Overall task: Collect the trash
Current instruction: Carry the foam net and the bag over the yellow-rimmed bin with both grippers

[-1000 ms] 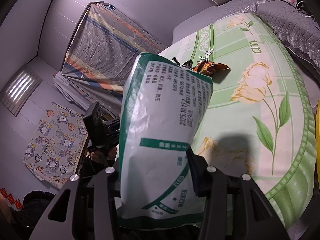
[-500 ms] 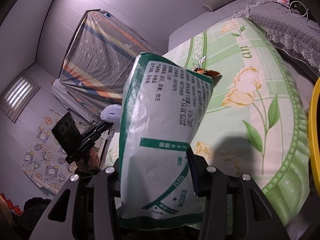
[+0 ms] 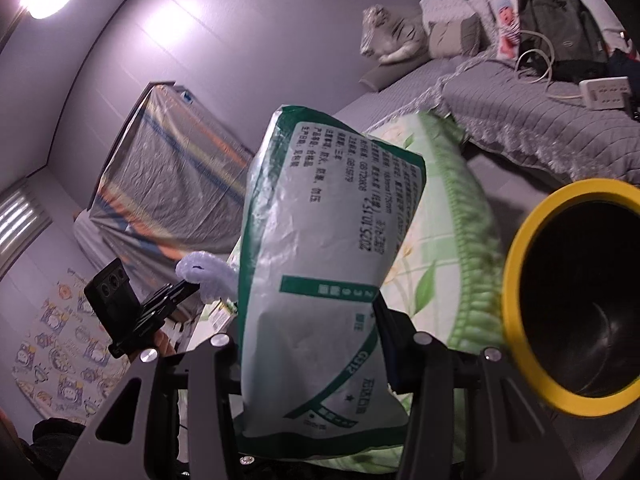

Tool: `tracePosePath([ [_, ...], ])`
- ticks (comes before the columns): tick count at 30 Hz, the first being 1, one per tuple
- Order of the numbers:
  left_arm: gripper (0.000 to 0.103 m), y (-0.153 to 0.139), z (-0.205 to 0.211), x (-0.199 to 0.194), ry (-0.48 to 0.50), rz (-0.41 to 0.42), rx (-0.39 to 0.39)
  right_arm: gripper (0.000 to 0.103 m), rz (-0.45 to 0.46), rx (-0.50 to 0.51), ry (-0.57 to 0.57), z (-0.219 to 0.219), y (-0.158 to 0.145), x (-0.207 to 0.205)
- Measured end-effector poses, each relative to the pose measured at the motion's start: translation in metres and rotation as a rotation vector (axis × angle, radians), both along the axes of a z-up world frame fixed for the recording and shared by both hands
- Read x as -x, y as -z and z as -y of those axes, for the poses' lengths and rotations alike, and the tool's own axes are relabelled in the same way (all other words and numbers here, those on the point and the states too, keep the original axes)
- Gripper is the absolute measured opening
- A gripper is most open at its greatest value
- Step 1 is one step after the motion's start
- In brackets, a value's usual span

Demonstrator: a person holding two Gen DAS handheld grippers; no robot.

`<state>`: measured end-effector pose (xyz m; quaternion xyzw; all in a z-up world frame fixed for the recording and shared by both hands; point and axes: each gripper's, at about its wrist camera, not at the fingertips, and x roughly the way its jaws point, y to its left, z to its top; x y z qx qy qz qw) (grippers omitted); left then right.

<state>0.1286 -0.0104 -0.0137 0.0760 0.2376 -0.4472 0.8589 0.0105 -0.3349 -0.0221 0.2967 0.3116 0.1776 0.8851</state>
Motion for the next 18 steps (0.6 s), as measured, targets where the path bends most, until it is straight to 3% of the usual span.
tracePosePath([
  [10, 0.006, -0.018, 0.087, -0.005, 0.094, 0.036, 0.030, 0.043, 0.065, 0.032, 0.192, 0.057, -0.017, 0.031],
  [18, 0.006, -0.022, 0.148, -0.011, 0.089, 0.028, 0.029, 0.043, 0.076, 0.076, 0.338, 0.093, -0.021, 0.048],
])
